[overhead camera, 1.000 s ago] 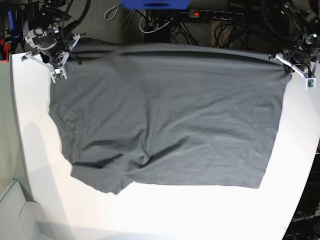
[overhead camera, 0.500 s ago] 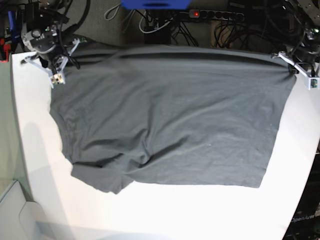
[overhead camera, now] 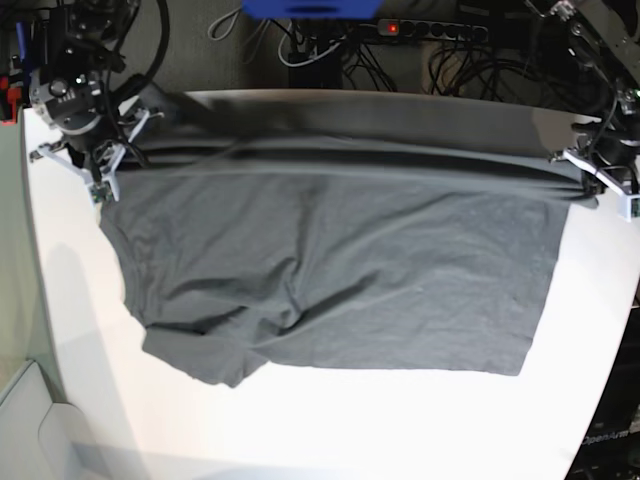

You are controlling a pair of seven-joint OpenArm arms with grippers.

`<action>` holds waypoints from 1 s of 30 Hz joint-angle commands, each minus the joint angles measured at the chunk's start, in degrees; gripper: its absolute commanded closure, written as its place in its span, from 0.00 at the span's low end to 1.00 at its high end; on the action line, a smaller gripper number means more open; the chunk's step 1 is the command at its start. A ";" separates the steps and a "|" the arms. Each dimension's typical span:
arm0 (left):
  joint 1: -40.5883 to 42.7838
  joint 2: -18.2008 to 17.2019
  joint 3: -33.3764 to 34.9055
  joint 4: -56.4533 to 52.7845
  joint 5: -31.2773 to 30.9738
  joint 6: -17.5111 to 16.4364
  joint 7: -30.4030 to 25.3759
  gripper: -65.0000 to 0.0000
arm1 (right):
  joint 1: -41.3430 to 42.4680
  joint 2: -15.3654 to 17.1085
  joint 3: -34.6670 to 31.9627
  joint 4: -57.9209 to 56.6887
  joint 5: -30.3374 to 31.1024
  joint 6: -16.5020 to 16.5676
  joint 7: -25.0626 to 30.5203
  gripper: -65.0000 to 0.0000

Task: Layout the t-shirt on the table in an organized manner, then fold the t-shirt properly
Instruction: 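Lift the collar edge with both grippers and fold it toward the hem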

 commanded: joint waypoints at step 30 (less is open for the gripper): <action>-20.54 -1.08 2.72 -18.28 7.43 0.68 -1.47 0.99 | 17.31 2.83 -2.06 -8.35 -0.95 -0.64 0.53 1.00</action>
